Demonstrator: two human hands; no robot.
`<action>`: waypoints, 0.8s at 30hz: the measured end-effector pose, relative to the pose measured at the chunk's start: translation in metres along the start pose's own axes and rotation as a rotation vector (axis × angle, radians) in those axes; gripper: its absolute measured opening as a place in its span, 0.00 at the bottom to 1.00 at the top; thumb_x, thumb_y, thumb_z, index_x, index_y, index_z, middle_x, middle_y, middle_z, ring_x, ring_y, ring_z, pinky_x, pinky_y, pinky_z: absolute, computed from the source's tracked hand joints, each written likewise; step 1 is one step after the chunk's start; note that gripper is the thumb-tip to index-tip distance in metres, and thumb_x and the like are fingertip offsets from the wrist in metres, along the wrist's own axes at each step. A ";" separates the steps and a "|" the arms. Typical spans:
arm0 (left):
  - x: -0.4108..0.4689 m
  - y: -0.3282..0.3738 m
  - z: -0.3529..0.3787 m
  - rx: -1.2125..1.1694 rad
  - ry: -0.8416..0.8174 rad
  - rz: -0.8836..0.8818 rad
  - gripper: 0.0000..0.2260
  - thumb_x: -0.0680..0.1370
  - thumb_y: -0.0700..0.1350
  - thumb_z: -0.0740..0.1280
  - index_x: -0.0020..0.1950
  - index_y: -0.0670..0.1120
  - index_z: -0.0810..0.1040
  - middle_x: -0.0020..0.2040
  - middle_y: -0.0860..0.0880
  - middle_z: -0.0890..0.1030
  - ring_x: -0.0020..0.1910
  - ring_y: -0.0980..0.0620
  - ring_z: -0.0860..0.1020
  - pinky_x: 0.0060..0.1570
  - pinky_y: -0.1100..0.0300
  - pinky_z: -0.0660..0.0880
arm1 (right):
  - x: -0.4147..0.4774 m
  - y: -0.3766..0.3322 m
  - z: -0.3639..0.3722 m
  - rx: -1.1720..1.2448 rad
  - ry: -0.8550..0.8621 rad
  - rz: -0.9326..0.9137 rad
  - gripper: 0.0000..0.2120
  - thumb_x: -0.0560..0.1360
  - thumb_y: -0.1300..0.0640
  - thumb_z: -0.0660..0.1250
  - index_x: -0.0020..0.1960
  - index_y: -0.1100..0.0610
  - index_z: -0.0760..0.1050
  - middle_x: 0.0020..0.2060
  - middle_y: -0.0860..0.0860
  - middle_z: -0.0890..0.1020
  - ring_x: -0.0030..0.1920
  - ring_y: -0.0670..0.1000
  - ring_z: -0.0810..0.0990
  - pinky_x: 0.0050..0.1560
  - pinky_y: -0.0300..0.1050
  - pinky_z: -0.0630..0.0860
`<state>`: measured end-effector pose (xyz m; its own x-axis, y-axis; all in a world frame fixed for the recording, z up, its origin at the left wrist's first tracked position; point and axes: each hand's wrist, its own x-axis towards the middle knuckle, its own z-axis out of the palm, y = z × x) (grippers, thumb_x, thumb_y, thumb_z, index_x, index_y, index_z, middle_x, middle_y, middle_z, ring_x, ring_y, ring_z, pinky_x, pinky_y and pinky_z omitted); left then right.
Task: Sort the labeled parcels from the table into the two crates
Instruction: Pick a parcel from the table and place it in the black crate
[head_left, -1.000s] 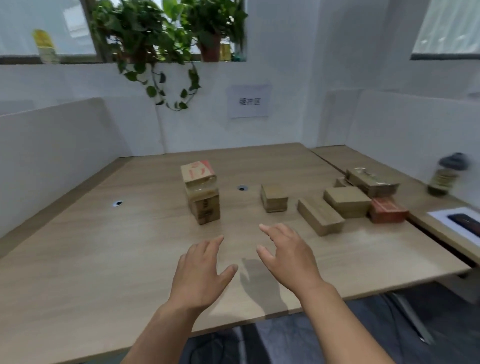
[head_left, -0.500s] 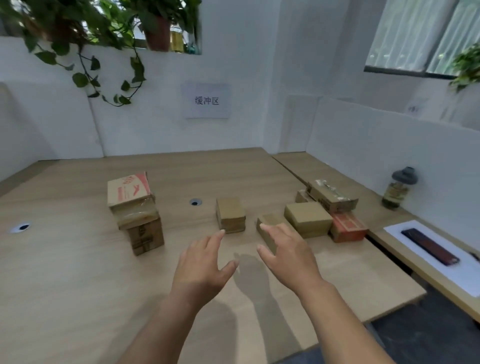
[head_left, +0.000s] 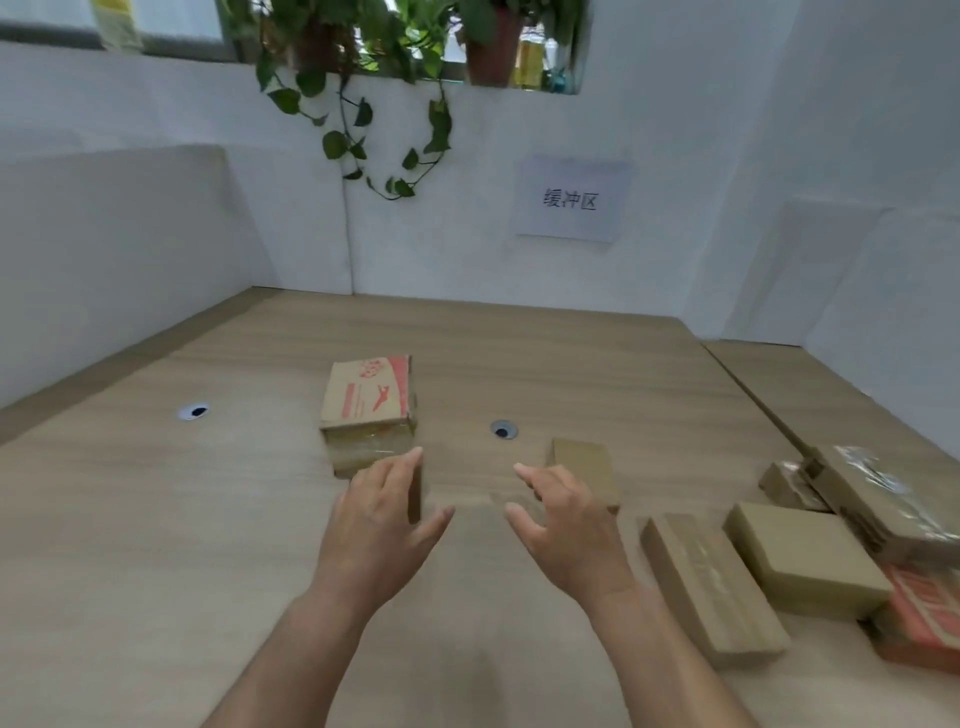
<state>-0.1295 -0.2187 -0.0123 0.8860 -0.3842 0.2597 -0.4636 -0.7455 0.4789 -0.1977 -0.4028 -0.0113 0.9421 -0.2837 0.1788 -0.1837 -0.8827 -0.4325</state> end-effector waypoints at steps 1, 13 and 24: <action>0.006 -0.006 -0.005 -0.006 0.025 -0.023 0.30 0.76 0.59 0.64 0.75 0.50 0.61 0.70 0.51 0.70 0.68 0.51 0.66 0.66 0.57 0.63 | 0.011 -0.004 0.005 0.009 -0.021 -0.017 0.23 0.79 0.47 0.61 0.73 0.49 0.67 0.62 0.48 0.75 0.63 0.48 0.72 0.60 0.41 0.69; 0.079 -0.072 -0.012 -0.040 0.067 -0.325 0.27 0.80 0.57 0.58 0.76 0.49 0.59 0.72 0.49 0.66 0.71 0.50 0.63 0.67 0.56 0.61 | 0.119 -0.035 0.070 0.217 -0.224 -0.075 0.20 0.81 0.48 0.58 0.71 0.51 0.69 0.64 0.49 0.75 0.63 0.50 0.73 0.62 0.47 0.71; 0.085 -0.076 0.012 -0.481 0.156 -0.542 0.23 0.81 0.46 0.58 0.76 0.52 0.60 0.72 0.52 0.68 0.67 0.52 0.70 0.67 0.55 0.66 | 0.140 -0.028 0.103 0.451 -0.373 -0.004 0.14 0.82 0.48 0.51 0.38 0.41 0.63 0.51 0.53 0.75 0.58 0.55 0.70 0.62 0.51 0.66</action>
<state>-0.0185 -0.2017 -0.0364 0.9968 0.0783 -0.0184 0.0534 -0.4739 0.8790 -0.0314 -0.3795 -0.0655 0.9926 -0.0578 -0.1068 -0.1197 -0.6138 -0.7803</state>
